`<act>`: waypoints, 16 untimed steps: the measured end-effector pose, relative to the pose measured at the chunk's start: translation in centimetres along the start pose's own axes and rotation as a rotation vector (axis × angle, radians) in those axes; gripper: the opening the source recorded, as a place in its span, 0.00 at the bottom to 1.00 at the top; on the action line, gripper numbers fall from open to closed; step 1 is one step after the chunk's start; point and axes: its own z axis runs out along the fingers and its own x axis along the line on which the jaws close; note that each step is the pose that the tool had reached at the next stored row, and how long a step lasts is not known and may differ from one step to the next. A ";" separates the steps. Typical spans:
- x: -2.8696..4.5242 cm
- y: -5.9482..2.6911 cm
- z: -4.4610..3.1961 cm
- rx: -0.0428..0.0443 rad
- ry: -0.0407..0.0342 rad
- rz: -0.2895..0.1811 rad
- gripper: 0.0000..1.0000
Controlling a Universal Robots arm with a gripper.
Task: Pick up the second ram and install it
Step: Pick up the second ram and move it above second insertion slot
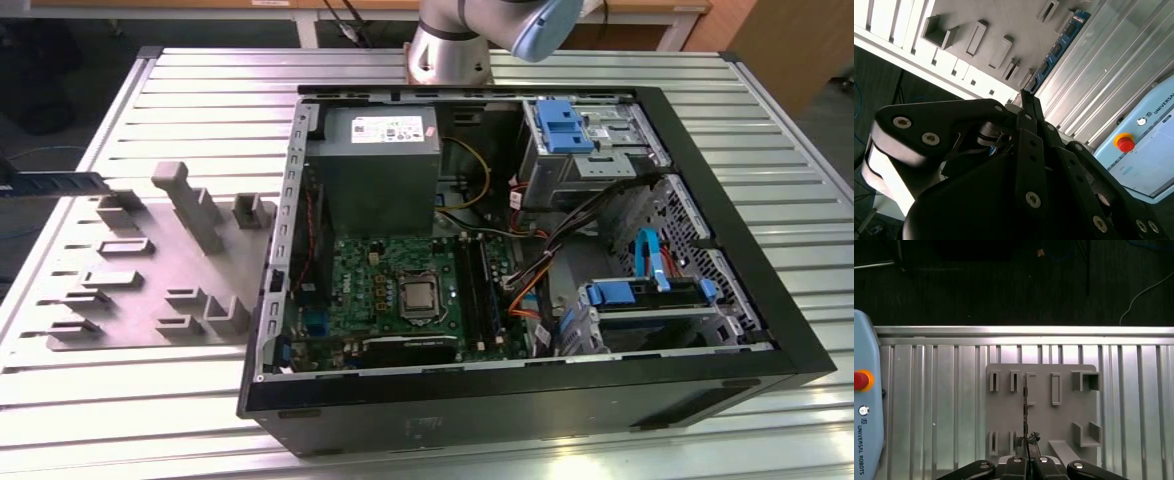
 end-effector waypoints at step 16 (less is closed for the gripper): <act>-0.04 -0.45 -0.58 -0.0001 0.0001 0.000 0.11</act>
